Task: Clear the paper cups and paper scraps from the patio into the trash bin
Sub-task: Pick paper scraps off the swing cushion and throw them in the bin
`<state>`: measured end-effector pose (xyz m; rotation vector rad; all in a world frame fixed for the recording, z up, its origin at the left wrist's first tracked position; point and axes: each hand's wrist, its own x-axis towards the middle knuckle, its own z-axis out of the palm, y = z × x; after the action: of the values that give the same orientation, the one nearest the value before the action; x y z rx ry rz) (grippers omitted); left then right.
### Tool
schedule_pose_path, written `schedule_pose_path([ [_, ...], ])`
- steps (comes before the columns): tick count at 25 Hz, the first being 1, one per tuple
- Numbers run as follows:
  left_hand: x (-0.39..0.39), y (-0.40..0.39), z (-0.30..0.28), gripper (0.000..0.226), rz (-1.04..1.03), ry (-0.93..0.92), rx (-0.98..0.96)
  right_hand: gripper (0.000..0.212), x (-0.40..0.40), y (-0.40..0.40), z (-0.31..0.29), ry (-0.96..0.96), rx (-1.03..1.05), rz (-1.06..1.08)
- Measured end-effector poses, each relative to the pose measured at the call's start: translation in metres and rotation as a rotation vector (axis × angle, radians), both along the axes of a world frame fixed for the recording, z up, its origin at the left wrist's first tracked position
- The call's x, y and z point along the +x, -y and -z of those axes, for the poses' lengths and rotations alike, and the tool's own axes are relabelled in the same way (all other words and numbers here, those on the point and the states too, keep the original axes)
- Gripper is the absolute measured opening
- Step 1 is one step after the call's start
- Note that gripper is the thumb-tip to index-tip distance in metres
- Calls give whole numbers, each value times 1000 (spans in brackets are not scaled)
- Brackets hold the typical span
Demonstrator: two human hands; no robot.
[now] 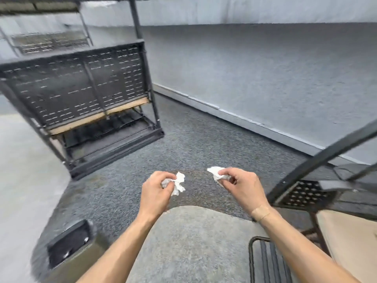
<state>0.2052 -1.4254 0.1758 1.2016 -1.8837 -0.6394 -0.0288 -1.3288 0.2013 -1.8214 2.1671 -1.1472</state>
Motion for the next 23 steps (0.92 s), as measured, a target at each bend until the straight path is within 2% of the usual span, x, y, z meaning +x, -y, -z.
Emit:
schedule_pose_path([
  [7, 228, 6, -4, 25, -269, -15, -12, 18, 209, 72, 0, -30, 19, -307],
  [12, 354, -1, -2, 27, -464, -44, -37, 17, 338, 112, 1, -33, 36, -480],
  [18, 445, -5, 9, 19, -637, -111, 50, 16, 438, 150, 11, -67, 90, -644],
  [23, 493, 25, 27, 18, -712, -123, 84, 16, 499, 202, 29, -59, 120, -735],
])
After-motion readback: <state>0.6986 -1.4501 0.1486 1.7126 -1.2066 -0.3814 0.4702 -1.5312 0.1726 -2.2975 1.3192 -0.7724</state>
